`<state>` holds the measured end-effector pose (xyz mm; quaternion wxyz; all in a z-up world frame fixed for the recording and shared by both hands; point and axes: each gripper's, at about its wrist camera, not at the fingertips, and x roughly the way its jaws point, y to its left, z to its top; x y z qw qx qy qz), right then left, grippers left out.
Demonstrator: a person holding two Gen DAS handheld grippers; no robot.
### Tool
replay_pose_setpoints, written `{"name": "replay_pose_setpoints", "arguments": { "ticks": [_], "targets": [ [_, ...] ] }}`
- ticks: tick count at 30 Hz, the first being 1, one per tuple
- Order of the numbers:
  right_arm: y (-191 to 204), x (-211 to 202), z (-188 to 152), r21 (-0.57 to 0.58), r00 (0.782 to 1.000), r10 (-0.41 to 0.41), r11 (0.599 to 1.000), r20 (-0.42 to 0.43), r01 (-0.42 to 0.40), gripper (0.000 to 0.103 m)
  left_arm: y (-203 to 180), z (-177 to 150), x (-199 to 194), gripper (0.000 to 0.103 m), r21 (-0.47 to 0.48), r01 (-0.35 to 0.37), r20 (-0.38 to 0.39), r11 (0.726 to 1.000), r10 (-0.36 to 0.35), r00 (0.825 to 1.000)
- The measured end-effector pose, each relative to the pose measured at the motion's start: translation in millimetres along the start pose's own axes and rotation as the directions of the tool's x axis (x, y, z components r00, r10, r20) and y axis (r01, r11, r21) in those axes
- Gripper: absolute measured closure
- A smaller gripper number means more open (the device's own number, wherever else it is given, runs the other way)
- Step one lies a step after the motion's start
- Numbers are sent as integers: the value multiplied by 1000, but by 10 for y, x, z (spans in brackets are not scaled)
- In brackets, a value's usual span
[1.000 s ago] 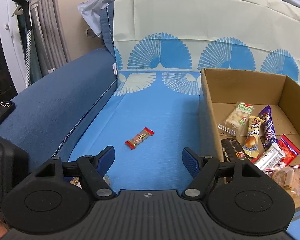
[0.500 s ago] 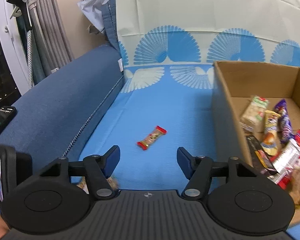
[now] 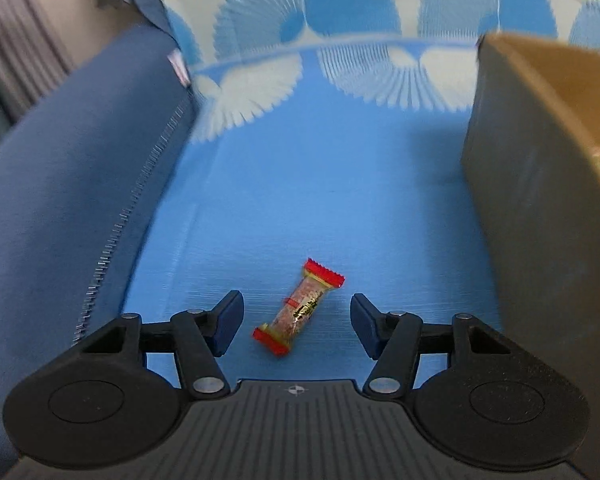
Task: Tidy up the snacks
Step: 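Close the right tool on the small red-wrapped candy, then hold both snacks and move both tools toward the box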
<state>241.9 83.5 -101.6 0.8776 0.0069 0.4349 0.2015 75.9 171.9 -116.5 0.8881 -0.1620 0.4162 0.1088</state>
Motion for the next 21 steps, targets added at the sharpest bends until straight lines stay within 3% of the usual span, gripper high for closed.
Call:
{"name": "replay_pose_setpoints", "arguments": {
  "ticks": [3, 8, 10, 12, 21],
  "targets": [
    [10, 228, 6, 20, 998, -17, 1000, -55, 18, 40, 9, -9, -10, 17, -3, 5, 1, 1000, -5, 1000],
    [167, 305, -28, -76, 997, -73, 995, -27, 71, 38, 20, -19, -18, 17, -5, 10, 1, 1000, -10, 1000],
    [219, 308, -57, -124, 994, -109, 986, -9, 107, 54, 17, -22, -20, 17, -4, 10, 2, 1000, -10, 1000],
    [245, 304, -70, -185, 992, -126, 974, 17, 127, 84, 15, -22, -18, 17, -4, 10, 2, 1000, -10, 1000],
    [108, -54, -119, -236, 996, -80, 968, 49, 90, 86, -14, -19, 11, 18, 13, -5, 4, 1000, 5, 1000]
  ]
}}
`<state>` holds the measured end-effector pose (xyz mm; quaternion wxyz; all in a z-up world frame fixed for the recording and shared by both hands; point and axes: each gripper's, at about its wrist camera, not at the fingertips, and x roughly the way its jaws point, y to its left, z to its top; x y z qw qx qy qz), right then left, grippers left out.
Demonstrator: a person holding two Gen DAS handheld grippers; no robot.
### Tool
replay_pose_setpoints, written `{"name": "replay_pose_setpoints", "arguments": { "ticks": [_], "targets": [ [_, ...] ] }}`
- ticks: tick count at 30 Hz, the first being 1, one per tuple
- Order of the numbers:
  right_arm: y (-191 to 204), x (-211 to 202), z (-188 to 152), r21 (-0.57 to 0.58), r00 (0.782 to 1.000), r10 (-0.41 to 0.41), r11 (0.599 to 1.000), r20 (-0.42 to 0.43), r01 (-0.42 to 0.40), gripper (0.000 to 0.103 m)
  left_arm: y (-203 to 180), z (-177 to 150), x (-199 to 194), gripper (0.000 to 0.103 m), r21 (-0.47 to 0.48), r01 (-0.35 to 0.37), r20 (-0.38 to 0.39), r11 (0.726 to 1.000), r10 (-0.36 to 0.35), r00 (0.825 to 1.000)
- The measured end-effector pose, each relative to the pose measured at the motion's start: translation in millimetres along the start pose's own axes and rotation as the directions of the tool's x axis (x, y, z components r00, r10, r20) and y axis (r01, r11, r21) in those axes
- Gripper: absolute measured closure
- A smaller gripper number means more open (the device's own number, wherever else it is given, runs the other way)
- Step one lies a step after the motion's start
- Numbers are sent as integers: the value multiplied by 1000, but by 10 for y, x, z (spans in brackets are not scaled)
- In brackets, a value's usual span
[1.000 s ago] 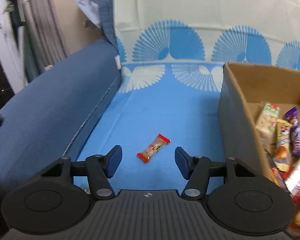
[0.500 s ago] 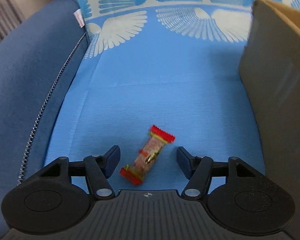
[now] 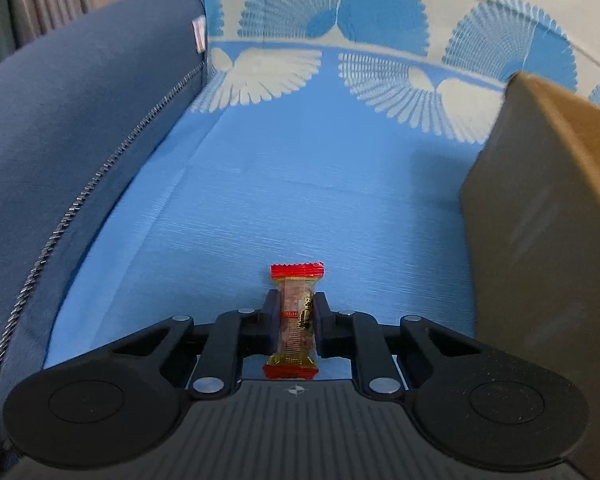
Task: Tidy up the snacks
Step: 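Hold both snacks and move both tools toward the box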
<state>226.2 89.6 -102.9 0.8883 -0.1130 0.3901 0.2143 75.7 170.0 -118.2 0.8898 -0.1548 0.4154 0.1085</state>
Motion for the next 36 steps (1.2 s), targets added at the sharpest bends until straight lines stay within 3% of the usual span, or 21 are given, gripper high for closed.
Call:
{"name": "replay_pose_setpoints", "arguments": {
  "ticks": [8, 13, 19, 24, 28, 30, 36],
  "targets": [
    [-152, -929, -264, -60, 996, 71, 996, 54, -68, 86, -3, -10, -1, 18, 2, -18, 2, 1000, 18, 1000],
    [-196, -1292, -603, -29, 992, 126, 992, 30, -125, 86, 6, 1, -1, 18, -6, -22, 6, 1000, 22, 1000],
    [-57, -1091, -1017, -23, 988, 144, 989, -46, -145, 86, 96, 1, -55, 18, -45, -11, 1, 999, 11, 1000],
    [-110, -821, -1138, 6, 984, 128, 992, -126, -128, 86, 36, -24, -86, 18, -10, -24, -1, 1000, 24, 1000],
    [-121, -816, -1140, 18, 979, 152, 988, -133, -151, 81, 0, -54, -109, 17, 1, -42, 5, 999, 42, 999],
    [-94, -819, -1151, 7, 978, 159, 987, -135, -159, 72, -11, -64, -109, 17, 3, -48, 1, 999, 48, 999],
    [50, -811, -1200, -96, 985, 117, 987, -128, -130, 71, -87, -89, -86, 17, 36, -75, -12, 997, 76, 997]
  ]
}}
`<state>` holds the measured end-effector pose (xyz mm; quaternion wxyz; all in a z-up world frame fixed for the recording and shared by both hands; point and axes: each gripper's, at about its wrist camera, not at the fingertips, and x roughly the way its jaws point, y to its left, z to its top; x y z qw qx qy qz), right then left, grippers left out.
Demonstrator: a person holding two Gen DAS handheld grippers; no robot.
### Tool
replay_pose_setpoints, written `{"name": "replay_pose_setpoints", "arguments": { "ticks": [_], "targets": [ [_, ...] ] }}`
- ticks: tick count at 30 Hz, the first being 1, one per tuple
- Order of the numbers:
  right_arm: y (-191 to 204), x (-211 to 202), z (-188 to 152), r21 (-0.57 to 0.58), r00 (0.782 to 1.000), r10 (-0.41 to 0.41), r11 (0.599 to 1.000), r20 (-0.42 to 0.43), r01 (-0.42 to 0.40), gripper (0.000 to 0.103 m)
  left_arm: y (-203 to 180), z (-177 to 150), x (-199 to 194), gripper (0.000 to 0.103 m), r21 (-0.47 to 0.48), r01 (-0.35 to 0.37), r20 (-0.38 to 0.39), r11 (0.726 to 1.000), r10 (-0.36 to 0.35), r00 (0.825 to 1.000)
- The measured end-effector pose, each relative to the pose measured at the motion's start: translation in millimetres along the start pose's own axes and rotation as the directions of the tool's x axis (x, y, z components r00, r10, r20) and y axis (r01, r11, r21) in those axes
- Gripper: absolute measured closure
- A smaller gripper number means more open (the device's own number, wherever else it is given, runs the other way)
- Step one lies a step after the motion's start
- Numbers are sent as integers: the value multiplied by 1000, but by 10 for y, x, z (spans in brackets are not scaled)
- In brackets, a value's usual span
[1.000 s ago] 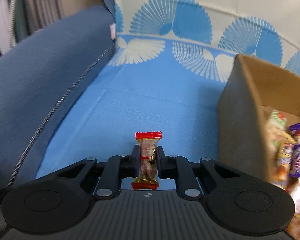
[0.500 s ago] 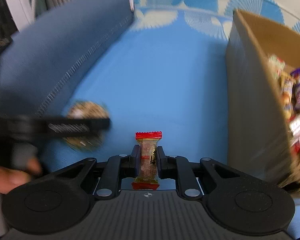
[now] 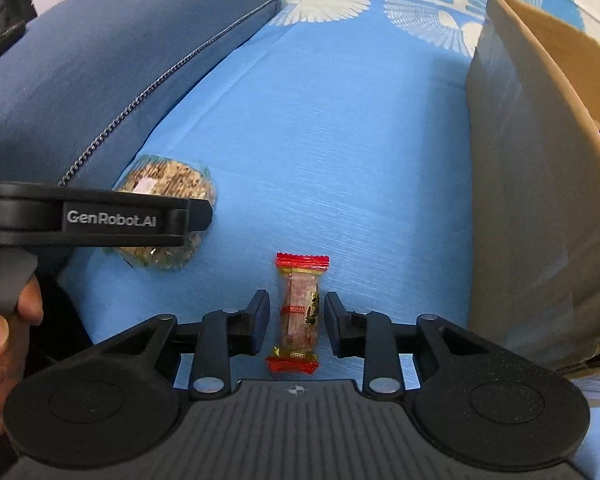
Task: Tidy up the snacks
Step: 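Hold both snacks and move both tools toward the box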
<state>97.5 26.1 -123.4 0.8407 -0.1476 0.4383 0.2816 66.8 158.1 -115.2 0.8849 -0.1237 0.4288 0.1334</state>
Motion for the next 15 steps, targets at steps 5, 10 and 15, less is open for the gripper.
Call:
{"name": "replay_pose_setpoints", "arguments": {
  "ticks": [5, 10, 15],
  "targets": [
    [52, -2, -21, -57, 1000, -21, 998, 6, 21, 84, -41, -28, 15, 18, 28, -22, 0, 999, 22, 1000],
    [8, -117, -48, -50, 999, 2, 999, 43, 0, 86, -67, -42, -24, 19, 45, -33, 42, 998, 31, 999],
    [-10, -413, -17, -62, 987, 27, 998, 157, -18, 86, -57, -81, -180, 19, 24, 2, 137, 1000, -5, 991]
  ]
}}
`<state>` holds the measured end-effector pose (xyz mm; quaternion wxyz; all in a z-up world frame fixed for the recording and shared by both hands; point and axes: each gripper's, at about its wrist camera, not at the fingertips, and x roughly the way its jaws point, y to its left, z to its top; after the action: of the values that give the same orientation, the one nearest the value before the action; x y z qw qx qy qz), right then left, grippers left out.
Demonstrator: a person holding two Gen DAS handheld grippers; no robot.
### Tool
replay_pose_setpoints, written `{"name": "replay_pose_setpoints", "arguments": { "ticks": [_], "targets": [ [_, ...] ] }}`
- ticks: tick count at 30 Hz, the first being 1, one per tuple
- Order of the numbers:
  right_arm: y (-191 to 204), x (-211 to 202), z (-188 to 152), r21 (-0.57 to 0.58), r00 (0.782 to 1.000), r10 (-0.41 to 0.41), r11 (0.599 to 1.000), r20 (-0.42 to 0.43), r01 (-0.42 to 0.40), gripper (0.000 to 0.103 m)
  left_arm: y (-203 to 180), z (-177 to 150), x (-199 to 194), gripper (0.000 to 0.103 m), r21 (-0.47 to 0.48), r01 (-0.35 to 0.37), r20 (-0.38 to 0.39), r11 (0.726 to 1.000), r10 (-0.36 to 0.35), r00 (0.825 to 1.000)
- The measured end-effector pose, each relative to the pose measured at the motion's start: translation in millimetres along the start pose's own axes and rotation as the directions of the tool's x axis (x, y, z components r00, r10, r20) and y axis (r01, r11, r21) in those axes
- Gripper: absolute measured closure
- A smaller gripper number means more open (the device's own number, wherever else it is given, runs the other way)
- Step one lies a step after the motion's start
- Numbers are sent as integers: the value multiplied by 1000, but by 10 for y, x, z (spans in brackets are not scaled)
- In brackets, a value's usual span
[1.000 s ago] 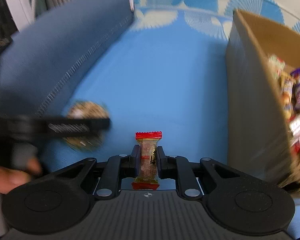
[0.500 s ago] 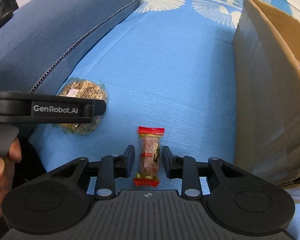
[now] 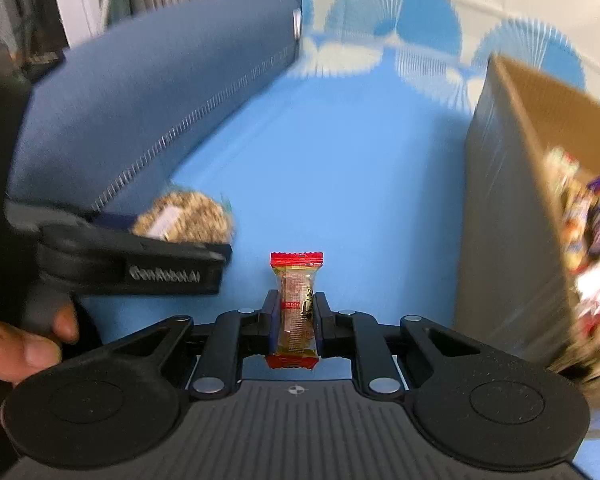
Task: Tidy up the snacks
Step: 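Hold both snacks and move both tools toward the box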
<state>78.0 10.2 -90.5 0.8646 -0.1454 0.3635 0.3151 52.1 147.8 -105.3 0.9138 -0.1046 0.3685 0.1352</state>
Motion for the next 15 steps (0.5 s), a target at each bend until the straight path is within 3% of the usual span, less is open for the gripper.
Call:
{"name": "replay_pose_setpoints", "arguments": {
  "ticks": [8, 15],
  "targets": [
    [-33, -395, 29, -82, 984, -12, 996, 179, 27, 86, 59, 3, -104, 18, -60, 4, 72, 998, 1, 997],
    [-193, -546, 41, -64, 975, -2, 998, 222, 17, 86, -11, -15, -58, 18, -41, -8, 65, 999, 10, 998]
  ]
}}
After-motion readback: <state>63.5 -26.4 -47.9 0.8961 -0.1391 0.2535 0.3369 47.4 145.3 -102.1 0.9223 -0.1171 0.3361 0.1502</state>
